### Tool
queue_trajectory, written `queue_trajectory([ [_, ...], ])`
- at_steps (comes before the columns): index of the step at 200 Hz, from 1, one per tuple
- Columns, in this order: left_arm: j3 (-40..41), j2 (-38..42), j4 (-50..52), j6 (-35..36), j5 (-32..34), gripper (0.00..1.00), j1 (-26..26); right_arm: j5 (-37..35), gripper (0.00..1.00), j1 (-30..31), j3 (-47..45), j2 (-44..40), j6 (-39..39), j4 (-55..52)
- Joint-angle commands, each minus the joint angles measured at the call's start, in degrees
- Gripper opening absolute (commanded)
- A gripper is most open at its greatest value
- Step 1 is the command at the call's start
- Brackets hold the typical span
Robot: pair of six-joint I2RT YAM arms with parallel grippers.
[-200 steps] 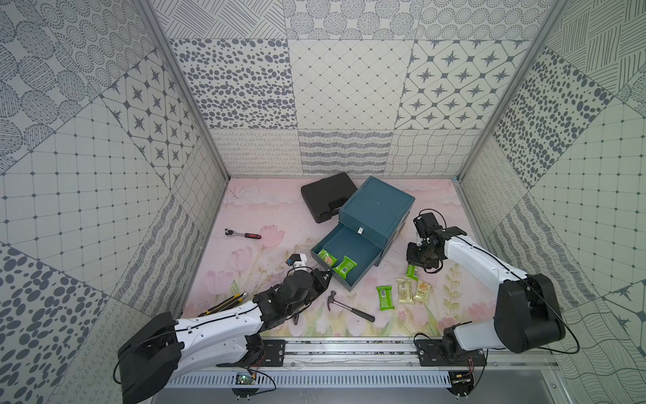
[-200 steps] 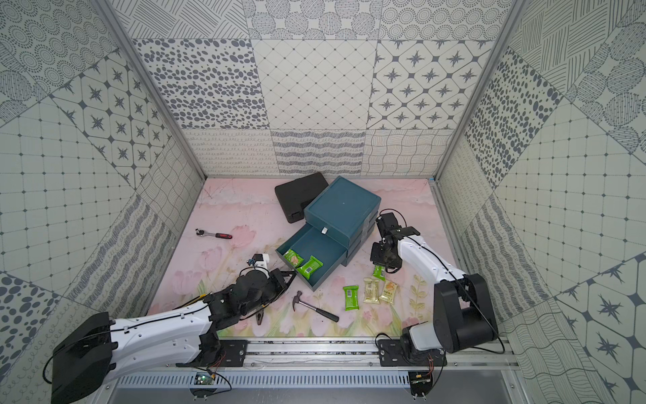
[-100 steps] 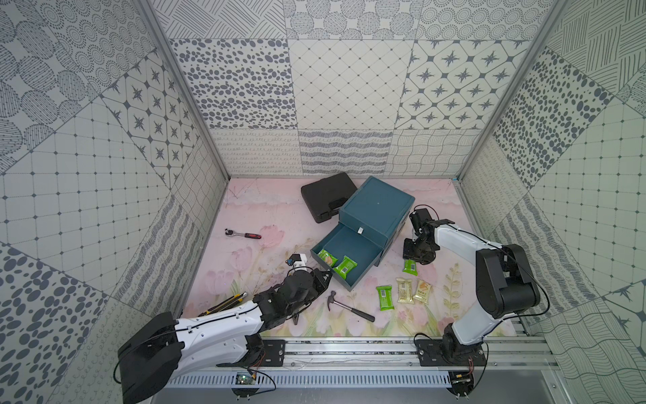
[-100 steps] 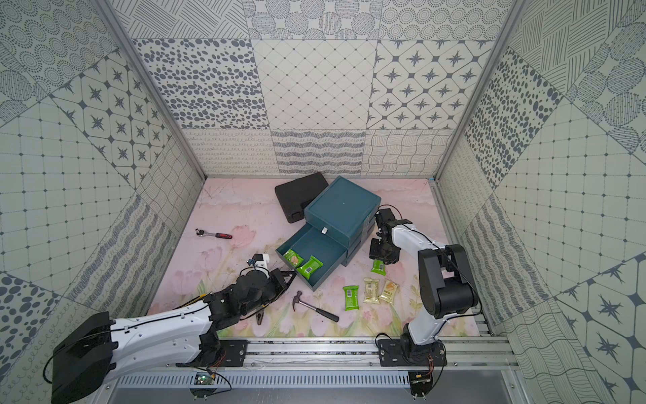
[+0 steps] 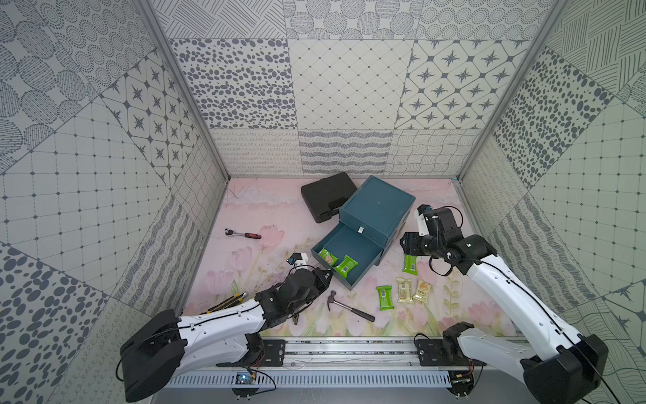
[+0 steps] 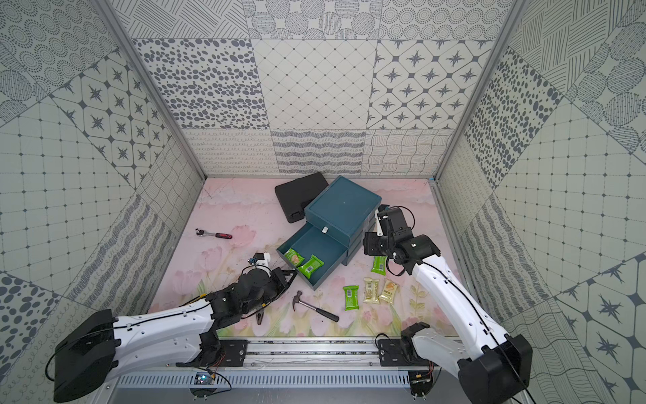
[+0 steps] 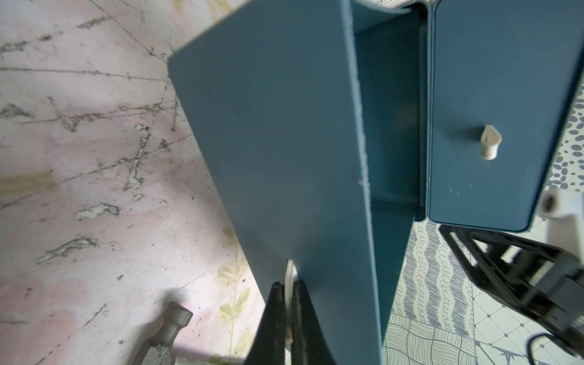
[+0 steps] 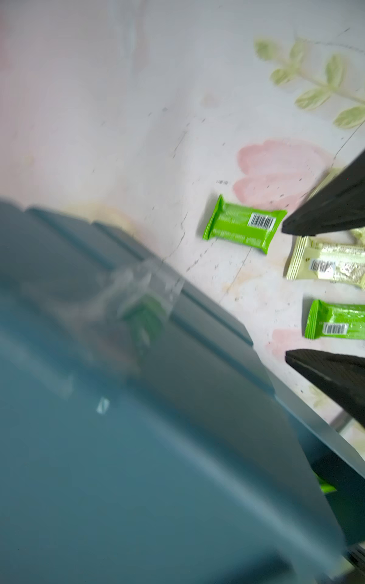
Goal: Take the cookies out of the drawer
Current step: Place the cookie at the center of the board, then pick up the cookie from the drawer.
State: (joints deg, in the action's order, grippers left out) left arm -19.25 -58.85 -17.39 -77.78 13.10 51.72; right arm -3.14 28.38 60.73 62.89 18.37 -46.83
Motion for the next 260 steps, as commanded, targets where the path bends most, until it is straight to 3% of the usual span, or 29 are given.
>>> queue_trajectory([
  [1, -0.72, 0.44, -0.84, 1.43, 1.47, 0.0, -0.07, -4.7, 0.62, 8.87, 4.73, 0.09, -8.31, 0.19],
  [30, -0.62, 0.84, -0.38, 1.43, 1.49, 0.0, -0.04, -4.66, 0.63, 17.18, 8.22, 3.99, -21.86, 2.32],
  [75, -0.46, 0.95, 0.16, 1.43, 1.47, 0.0, 0.04, 6.52, 0.67, 18.44, 12.13, 13.51, -49.7, 2.4],
  [116, 0.56, 2.33, 1.22, 0.81, 2.01, 0.0, -0.04, 10.57, 0.75, 19.89, 14.12, 19.89, -70.55, 1.79],
  [163, 1.66, 2.34, 0.71, 0.11, 2.09, 0.0, -0.05, 12.7, 0.76, 20.24, 16.67, 26.59, -79.94, -0.1],
  [260, 2.59, 2.4, 0.49, -0.46, 2.6, 0.0, -0.09, 15.2, 0.75, 21.06, 19.49, 35.1, -83.97, -2.18],
])
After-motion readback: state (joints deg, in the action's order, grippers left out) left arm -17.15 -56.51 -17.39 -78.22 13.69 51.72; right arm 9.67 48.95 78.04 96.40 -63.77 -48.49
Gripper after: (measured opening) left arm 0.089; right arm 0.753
